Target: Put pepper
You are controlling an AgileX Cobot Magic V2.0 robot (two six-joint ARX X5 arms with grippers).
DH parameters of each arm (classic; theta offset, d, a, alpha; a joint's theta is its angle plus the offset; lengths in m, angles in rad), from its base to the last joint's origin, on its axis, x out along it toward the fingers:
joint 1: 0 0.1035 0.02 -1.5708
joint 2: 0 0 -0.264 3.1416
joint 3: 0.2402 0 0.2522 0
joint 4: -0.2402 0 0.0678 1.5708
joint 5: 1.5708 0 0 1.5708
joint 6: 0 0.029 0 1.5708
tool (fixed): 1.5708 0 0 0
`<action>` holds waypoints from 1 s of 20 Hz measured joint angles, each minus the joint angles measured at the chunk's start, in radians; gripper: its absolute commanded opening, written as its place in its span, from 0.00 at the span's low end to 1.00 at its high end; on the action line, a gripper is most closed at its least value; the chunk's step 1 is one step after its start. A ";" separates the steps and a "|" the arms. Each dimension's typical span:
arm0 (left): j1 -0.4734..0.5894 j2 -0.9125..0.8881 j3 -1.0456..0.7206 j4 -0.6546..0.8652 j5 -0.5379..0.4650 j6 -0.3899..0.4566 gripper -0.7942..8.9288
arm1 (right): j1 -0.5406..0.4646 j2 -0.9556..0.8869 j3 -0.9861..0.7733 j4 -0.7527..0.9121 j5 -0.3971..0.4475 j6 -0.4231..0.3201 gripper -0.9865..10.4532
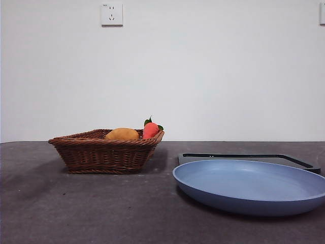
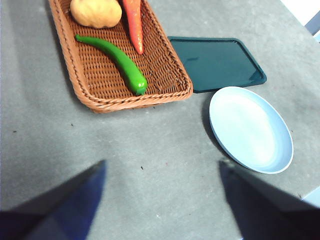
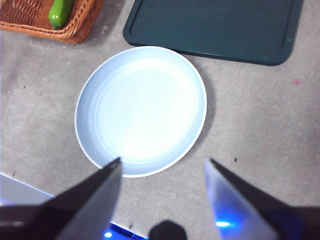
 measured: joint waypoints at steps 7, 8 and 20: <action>0.000 0.000 0.000 0.000 0.026 0.000 0.53 | 0.000 0.161 0.000 0.064 -0.001 0.013 0.37; 0.000 0.000 0.000 0.000 0.026 0.000 0.53 | 0.000 0.193 0.000 0.081 -0.001 0.013 0.37; 0.000 0.000 0.000 0.000 0.026 0.000 0.53 | 0.006 0.687 0.000 0.318 -0.001 0.013 0.37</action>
